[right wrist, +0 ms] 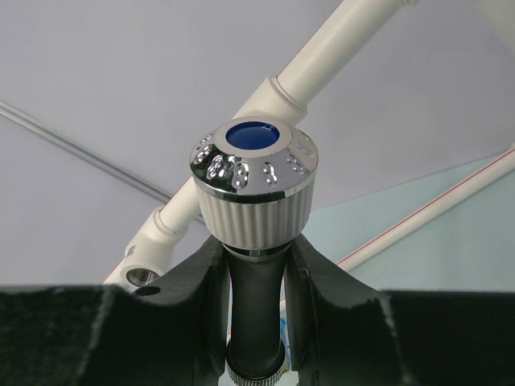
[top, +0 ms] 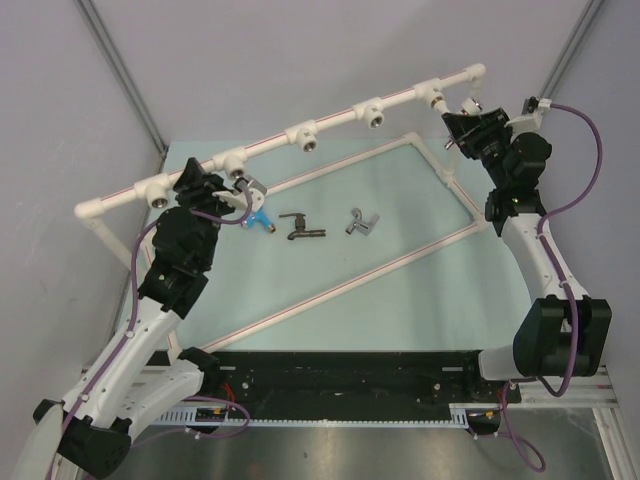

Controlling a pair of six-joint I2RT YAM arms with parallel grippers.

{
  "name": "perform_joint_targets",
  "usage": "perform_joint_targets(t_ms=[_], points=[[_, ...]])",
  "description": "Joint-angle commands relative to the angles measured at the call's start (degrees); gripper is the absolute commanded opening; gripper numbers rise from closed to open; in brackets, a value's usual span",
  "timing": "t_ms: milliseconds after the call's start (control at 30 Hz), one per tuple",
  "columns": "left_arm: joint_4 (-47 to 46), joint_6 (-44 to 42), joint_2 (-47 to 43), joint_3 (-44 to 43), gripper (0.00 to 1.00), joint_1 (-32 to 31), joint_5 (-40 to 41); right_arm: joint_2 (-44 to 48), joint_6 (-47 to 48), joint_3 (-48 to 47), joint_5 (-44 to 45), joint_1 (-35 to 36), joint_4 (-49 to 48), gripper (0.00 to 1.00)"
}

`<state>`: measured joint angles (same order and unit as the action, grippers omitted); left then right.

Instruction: Install the water faucets

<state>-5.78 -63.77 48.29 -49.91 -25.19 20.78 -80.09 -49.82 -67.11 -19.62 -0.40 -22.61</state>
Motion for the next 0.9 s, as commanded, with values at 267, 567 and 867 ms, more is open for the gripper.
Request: perform_joint_targets(t_ms=[267, 567, 867], points=[[0.07, 10.86, -2.85, 1.57, 0.0, -0.39, -1.88, -5.16, -16.88, -1.71, -5.61, 1.37, -2.43, 0.0], [0.16, 10.33, -2.94, 1.92, 0.0, -0.39, -2.85, -5.95, -24.44, -0.12, -6.4, 1.63, -6.39, 0.0], [0.24, 10.15, -3.2, 2.1, 0.0, -0.39, -3.46, -5.42, -26.2, 0.14, -6.22, 1.9, -5.87, 0.01]])
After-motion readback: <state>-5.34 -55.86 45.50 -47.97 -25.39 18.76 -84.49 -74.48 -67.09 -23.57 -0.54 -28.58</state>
